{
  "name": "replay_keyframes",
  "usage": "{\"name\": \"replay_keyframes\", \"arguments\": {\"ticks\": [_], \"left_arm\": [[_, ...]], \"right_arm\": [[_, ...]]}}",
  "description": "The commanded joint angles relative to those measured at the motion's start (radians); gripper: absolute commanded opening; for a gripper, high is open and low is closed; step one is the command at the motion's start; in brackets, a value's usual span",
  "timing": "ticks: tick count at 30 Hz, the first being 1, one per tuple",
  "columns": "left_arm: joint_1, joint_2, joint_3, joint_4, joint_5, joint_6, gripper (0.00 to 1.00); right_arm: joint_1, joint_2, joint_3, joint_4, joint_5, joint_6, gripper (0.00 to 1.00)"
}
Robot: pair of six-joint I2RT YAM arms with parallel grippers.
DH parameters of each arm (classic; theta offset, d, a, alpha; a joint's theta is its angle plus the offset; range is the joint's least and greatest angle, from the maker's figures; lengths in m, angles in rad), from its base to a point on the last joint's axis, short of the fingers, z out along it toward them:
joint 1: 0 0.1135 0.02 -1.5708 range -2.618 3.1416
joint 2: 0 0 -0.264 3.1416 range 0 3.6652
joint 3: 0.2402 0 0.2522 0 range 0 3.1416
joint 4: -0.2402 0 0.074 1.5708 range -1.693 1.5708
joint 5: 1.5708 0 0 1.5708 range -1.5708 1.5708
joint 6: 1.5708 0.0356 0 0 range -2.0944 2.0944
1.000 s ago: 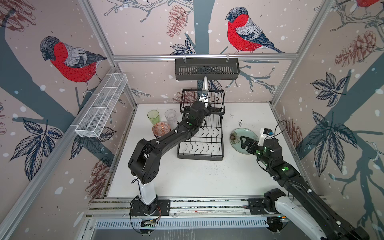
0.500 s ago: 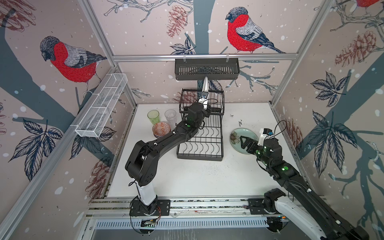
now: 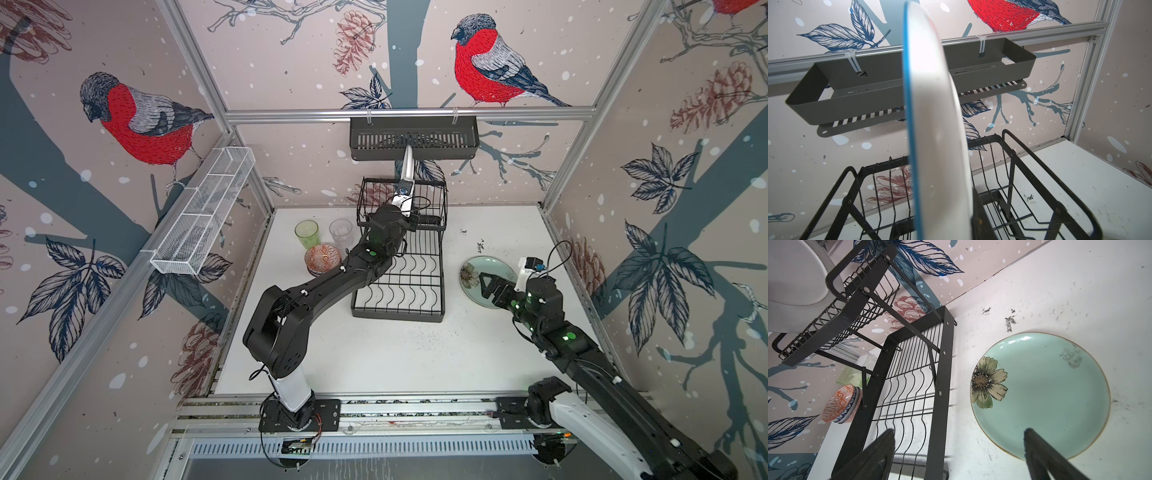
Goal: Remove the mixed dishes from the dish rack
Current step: 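Lift the white plate up out of the rack with the left gripper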
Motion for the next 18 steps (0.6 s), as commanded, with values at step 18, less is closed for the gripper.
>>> {"name": "replay_keyframes", "arguments": {"ticks": [18], "left_arm": [[-0.029,-0.142,-0.007,0.114,-0.038,0.04,0.0]], "right_arm": [[-0.044,-0.007,0.028,0.047,-0.078,-0.012,0.96]]}}
